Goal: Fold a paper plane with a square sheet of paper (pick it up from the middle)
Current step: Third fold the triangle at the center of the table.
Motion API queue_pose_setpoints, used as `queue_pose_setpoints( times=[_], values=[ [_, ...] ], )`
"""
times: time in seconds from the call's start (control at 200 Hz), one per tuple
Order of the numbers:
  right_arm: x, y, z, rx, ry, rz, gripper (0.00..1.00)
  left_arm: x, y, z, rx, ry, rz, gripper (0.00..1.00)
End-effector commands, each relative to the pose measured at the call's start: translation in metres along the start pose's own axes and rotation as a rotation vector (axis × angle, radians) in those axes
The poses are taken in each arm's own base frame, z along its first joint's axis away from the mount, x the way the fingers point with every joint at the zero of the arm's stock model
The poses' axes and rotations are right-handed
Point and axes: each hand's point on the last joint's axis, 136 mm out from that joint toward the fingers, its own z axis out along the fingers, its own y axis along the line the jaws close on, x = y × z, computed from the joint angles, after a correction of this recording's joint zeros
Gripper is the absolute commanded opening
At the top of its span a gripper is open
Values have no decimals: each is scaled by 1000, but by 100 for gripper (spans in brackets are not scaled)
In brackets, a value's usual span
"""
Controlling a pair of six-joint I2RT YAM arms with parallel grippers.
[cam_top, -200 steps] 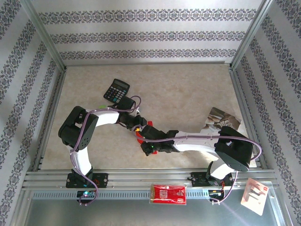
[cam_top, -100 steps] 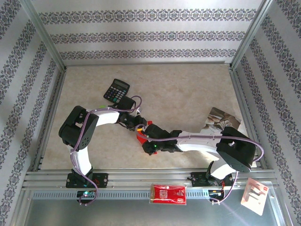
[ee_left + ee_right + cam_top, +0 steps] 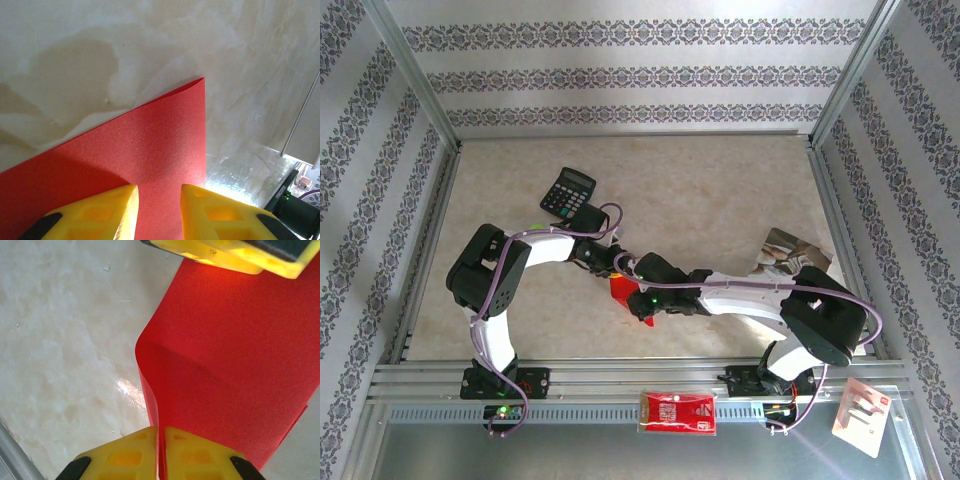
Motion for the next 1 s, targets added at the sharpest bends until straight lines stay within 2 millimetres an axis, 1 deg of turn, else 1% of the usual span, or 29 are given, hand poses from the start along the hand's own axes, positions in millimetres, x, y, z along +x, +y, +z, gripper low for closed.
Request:
queue_pose_setpoints(
  times=[0.0,0.31,0.535,0.884,0.994],
  values=[
    [-2,-2,3,-19,10,-16,12,16,22,12,-72,62,-32,28],
    [-7,-16,9,-2,35,-2,6,16,24,13,-76,62,-32,28],
    [-12,-26,10,9,32,16,6,15,24,14,-78,63,-30,28],
    [-13,-33,14,16,43,27,5,15,24,14,-78,62,-29,28],
    [-11,-33,15,12,46,35,5,14,24,14,-77,61,-28,28]
  ],
)
